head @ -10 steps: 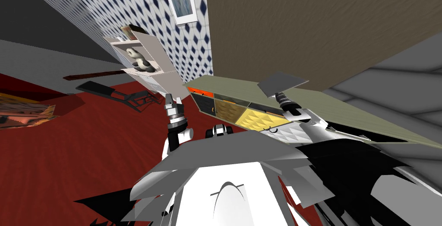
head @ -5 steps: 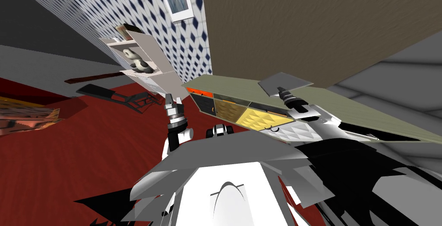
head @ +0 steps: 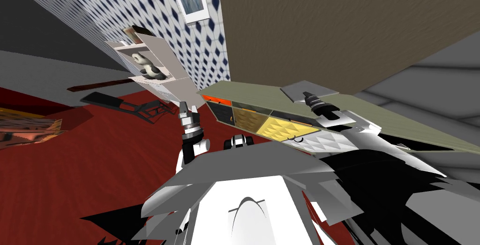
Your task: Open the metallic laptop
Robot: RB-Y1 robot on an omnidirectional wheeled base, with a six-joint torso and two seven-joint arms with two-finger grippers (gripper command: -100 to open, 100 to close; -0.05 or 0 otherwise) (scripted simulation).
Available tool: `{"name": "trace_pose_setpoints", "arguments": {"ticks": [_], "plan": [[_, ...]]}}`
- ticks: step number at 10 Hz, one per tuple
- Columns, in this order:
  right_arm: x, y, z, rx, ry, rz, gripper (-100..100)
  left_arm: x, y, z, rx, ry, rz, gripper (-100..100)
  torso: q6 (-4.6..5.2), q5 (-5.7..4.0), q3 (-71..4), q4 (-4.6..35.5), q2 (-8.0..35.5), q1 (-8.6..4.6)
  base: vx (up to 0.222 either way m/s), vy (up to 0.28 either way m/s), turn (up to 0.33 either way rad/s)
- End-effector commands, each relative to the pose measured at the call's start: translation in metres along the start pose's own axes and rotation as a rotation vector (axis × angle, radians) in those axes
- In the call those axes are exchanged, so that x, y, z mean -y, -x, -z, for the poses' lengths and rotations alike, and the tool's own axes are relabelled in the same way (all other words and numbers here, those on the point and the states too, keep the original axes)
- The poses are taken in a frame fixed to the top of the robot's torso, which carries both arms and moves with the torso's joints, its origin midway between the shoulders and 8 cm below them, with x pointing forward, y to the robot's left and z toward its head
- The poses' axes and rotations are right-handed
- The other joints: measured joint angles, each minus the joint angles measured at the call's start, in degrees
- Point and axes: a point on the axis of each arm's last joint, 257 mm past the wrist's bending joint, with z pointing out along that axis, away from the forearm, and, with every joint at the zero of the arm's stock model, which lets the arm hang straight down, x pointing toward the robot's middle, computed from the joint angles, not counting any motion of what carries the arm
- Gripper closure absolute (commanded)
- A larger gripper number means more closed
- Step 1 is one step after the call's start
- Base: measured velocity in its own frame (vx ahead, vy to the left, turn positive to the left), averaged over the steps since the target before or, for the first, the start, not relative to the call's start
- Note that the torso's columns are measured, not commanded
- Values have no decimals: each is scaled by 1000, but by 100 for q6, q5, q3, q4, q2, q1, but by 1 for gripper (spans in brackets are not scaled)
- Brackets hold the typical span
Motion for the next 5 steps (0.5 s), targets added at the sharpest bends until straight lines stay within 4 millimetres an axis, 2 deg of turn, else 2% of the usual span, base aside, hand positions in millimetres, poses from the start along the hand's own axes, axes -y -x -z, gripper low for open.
{"name": "trace_pose_setpoints", "arguments": {"ticks": [1,5], "plan": [[1,-1,0,-1,-2,-1,0,0,0,0,0,0,0,0,1,0,0,1,1,-4,0,0,0],[3,-2,1,-3,-6,-2,0,0,0,0,0,0,0,0,0,-10,-1,-6,-4,-7,0,0,0]]}}
